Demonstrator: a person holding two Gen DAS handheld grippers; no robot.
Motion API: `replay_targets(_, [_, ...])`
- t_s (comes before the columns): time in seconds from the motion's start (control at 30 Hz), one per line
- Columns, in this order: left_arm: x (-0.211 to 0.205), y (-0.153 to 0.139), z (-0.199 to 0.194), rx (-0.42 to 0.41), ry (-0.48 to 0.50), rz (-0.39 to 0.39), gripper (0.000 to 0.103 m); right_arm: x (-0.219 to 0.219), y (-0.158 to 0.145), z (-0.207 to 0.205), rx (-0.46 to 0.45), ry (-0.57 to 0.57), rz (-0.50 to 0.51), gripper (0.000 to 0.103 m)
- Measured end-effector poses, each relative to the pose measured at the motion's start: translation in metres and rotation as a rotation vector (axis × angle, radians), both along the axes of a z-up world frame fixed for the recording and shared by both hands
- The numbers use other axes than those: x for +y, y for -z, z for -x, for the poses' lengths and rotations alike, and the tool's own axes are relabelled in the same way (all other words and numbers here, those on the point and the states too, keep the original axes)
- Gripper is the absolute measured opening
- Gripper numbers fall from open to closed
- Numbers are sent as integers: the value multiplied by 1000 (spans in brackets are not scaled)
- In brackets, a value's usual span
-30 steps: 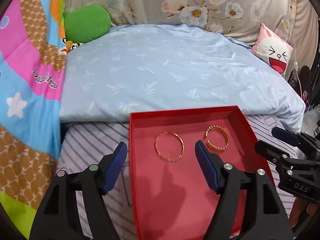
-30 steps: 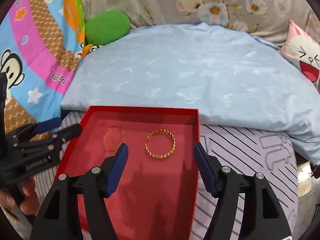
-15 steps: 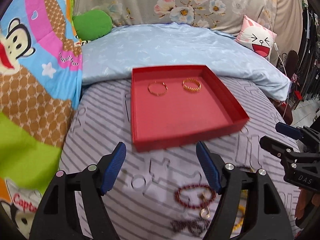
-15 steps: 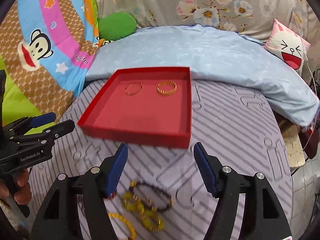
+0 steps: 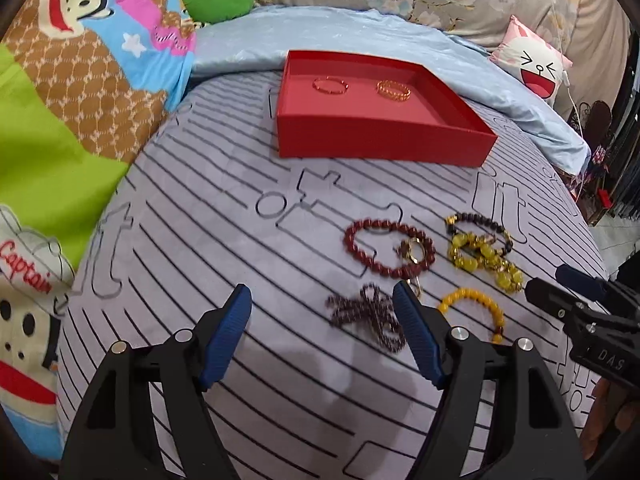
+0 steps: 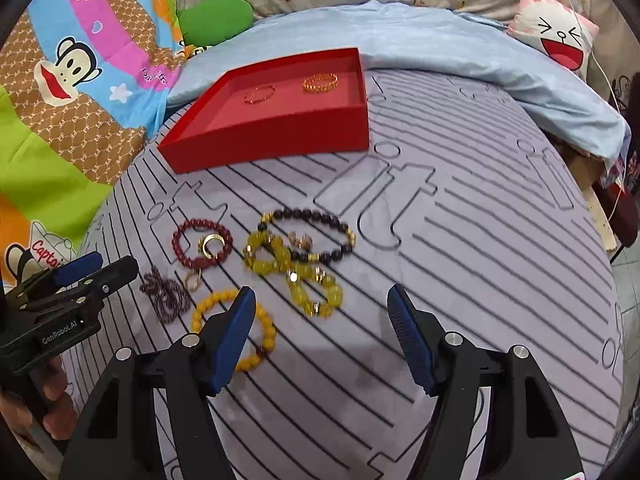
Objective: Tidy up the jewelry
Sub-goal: 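Withdraw both grippers from the tray back toward the remaining bracelets, then grasp the dark garnet beaded strand with the left gripper while the right grasps the yellow-and-gold beaded bracelet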
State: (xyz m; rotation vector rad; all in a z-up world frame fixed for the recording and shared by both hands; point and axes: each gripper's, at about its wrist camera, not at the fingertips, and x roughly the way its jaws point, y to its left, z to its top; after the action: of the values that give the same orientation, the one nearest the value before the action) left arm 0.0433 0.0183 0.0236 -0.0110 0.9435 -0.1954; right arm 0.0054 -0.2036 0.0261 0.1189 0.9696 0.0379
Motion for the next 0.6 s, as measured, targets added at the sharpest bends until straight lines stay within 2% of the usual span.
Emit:
replay_targets(0.13, [-5,8,8,19,-3,-1,69,6,7,9,10,-12,25,66])
replay_targets(0.37, [-24,6,8,7,34,-12,69,8,8,12,11,-19,19,66])
replay_targets(0.6, [-19,20,1,45,21,-40,58,10,8,13,13,-22,13,66])
